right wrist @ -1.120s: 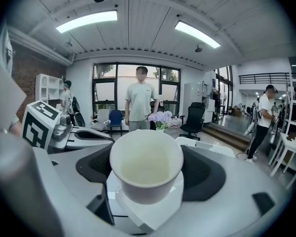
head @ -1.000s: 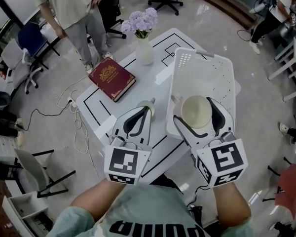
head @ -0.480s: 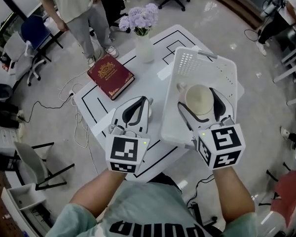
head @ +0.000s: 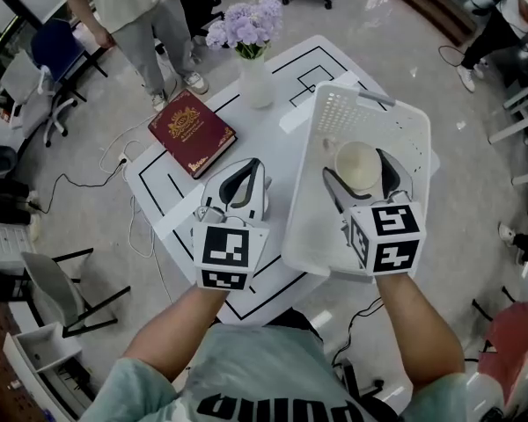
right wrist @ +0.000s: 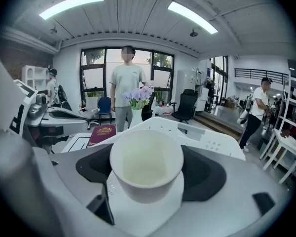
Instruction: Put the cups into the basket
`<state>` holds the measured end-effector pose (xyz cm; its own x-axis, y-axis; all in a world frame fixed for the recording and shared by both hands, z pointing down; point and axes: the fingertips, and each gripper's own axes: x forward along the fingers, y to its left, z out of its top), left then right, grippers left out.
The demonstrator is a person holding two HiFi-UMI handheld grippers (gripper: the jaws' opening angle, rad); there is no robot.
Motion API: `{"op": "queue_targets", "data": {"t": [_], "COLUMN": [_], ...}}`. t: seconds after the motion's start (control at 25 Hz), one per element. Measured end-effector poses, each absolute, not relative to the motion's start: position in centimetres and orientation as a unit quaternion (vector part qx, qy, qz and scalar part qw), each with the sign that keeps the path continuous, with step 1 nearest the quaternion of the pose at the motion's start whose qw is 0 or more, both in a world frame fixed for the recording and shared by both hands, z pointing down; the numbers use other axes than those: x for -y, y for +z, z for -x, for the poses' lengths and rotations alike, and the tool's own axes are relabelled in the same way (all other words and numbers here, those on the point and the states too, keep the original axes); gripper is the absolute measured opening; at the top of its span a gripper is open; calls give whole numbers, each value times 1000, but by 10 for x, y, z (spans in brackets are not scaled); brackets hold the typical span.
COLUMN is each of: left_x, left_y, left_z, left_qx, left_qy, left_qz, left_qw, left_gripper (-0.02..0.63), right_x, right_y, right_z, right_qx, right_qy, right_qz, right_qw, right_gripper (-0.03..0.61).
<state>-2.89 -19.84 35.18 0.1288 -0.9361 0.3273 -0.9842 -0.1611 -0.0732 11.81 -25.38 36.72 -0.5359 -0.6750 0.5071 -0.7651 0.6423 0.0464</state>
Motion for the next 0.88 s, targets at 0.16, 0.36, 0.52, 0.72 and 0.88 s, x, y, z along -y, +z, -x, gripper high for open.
{"op": "queue_targets", "data": {"t": [0.16,0.36,0.52,0.72,0.88], "left_x": [210,219,225,231,234], "left_y": [363,373,379,390,396], "left_z": [30,31,29,30,31], "left_qx": [639,634,630,625,622], "left_qy": [153,152,151,157,162], "left_qz": [-749,-752,-755,-757,-758], "left_qw": [88,96,102,110,115], "left_gripper": [5,5,5,5,5], "right_x": [268,283,290,293,293], "right_y": [392,426,451,479,496], "right_z": [-123,-129,-134,-137,-139], "right_qx": [860,844,832,822,814], "right_qy": [113,123,144,168,186], "right_qz": [-422,-427,-429,-426,-419], "right_qw": [265,301,320,339,355], "right_gripper": [396,396,396,396,396]}}
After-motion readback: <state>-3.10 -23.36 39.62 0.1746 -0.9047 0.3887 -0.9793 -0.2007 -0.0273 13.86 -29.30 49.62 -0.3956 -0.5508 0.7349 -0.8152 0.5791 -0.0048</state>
